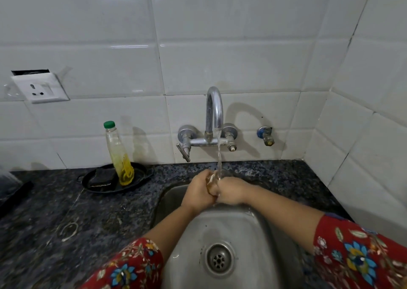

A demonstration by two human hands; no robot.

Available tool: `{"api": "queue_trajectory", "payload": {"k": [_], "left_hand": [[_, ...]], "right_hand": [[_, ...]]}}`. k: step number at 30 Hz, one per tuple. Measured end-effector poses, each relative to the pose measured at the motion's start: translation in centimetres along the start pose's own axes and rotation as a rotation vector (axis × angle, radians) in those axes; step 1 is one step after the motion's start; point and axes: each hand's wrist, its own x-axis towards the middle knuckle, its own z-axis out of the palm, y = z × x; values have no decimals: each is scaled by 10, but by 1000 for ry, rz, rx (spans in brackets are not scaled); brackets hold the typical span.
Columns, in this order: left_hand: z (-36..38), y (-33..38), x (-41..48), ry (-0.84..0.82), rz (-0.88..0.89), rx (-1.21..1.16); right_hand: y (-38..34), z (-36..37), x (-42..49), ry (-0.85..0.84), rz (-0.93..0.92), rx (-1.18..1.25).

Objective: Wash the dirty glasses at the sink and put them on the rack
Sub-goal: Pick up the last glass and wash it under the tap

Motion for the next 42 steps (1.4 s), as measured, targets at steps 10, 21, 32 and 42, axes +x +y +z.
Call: {"api": "queue_trajectory", "payload": {"k": [10, 21, 32, 42], "left_hand": [[5, 2, -4, 67, 62, -94], [5, -6, -6, -12, -7, -59], [13, 3, -11, 18, -27, -200], [-2, -3, -10, -179, 29, -293]], "right_hand": [[1, -21, -10, -5, -87, 32], [14, -5, -8, 49, -167, 189], [-4, 10, -19, 402, -81, 16], [4, 25, -23, 608, -154, 77]]}}
